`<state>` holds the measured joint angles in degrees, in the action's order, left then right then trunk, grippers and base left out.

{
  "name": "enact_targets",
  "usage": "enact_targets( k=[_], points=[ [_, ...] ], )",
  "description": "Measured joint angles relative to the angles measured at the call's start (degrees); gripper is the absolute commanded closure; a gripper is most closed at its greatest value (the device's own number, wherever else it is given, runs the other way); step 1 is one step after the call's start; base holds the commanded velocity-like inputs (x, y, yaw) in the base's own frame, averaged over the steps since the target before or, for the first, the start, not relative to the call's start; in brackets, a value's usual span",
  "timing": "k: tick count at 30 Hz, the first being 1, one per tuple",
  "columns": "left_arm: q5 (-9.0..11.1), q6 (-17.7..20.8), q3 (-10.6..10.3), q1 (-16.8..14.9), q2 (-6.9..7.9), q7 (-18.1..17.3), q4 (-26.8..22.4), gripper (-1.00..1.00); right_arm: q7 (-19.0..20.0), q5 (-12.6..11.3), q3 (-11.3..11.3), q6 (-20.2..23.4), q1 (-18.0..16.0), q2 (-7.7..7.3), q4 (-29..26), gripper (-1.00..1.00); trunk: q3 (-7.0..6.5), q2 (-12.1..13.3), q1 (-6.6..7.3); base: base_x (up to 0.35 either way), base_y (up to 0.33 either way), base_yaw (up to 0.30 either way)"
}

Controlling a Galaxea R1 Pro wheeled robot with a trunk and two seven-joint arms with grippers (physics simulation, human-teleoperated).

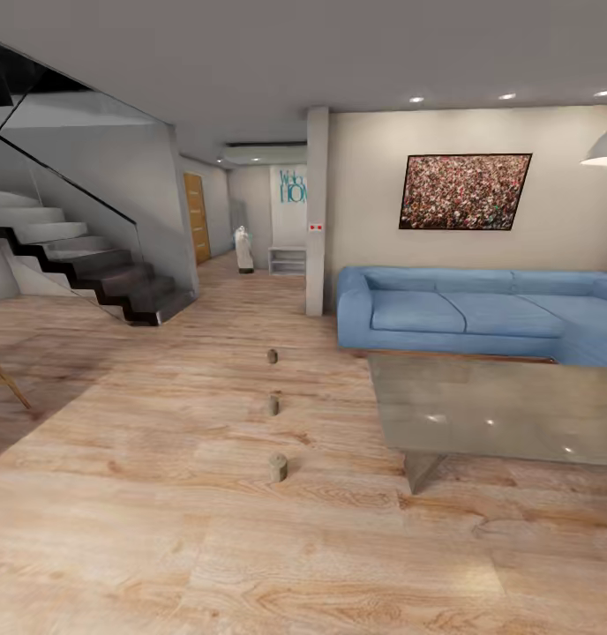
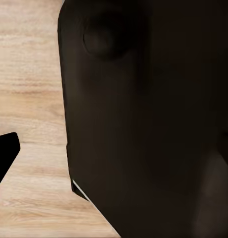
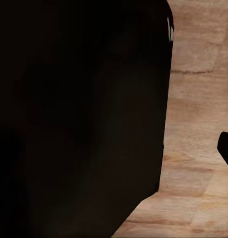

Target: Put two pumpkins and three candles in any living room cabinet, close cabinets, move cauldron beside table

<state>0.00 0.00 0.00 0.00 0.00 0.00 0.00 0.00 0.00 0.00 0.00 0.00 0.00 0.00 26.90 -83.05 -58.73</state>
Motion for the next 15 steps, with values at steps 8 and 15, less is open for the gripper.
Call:
enact_targets(
  k=[8,15],
  points=[
    [0.02,-0.17,-0.08,-0.08,-2.01,-0.03,-1.15,-1.0,0.27,-0.18,-0.01,0.97,-0.98,0.83,-0.7,-1.0,-0.38,0.79,0.43,0.0,0.0,0.0],
    [0.08,-0.08,0.23,-0.08,-1.93,0.35,-1.27,-1.0,0.24,-0.31,-0.2,-0.96,-1.03,-1.34,-1.53,-1.0,-1.63,3.6,1.97,0.0,0.0,0.0]
  ],
)
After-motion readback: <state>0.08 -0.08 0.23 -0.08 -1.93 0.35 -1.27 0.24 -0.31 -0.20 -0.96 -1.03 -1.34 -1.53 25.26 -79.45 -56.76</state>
